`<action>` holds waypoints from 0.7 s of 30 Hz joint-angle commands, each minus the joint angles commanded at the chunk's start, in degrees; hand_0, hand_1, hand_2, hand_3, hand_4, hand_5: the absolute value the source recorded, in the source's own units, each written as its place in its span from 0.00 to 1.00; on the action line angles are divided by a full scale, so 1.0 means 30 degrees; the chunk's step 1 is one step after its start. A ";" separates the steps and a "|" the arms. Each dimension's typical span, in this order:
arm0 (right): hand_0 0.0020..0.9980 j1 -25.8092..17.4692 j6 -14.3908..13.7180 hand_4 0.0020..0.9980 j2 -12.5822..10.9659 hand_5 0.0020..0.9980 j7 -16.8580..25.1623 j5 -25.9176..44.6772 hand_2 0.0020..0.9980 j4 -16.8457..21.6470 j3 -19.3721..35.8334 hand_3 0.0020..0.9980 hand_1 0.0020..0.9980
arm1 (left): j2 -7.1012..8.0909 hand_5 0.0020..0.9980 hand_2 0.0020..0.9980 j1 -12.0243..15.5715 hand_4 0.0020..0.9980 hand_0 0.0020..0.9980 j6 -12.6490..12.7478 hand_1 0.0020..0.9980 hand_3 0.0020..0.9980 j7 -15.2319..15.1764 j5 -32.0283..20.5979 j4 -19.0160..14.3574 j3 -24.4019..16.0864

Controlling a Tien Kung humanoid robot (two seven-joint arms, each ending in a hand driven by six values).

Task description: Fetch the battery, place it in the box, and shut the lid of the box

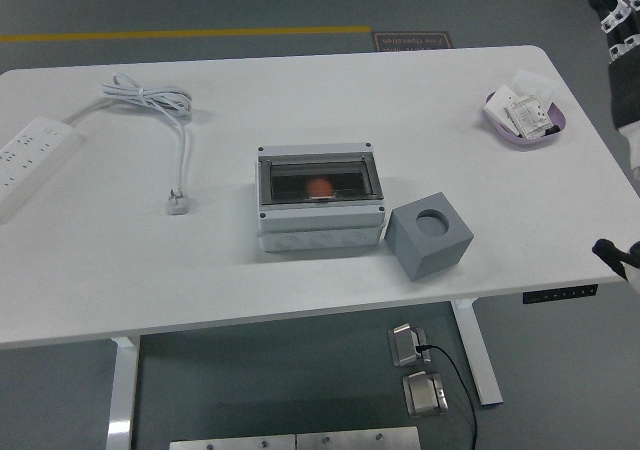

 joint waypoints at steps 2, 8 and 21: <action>0.89 -0.0048 -0.0037 0.98 0.0035 0.87 0.0017 -0.0031 0.82 0.0053 0.0070 0.64 0.79 | -0.0025 0.22 0.59 0.0009 0.62 0.61 0.0001 0.62 0.60 0.0015 0.0040 0.0001 -0.0024; 0.89 -0.0141 -0.0269 0.97 0.0061 0.85 -0.0173 -0.0515 0.82 0.0222 0.0210 0.61 0.78 | -0.0050 0.22 0.59 0.0004 0.62 0.61 -0.0002 0.62 0.60 0.0028 0.0096 0.0006 -0.0080; 0.89 -0.0301 -0.0502 0.82 0.0124 0.57 -0.0013 -0.0520 0.82 0.0178 0.0311 0.68 0.78 | -0.0112 0.22 0.59 0.0003 0.62 0.61 0.0002 0.62 0.60 0.0060 0.0107 0.0005 -0.0142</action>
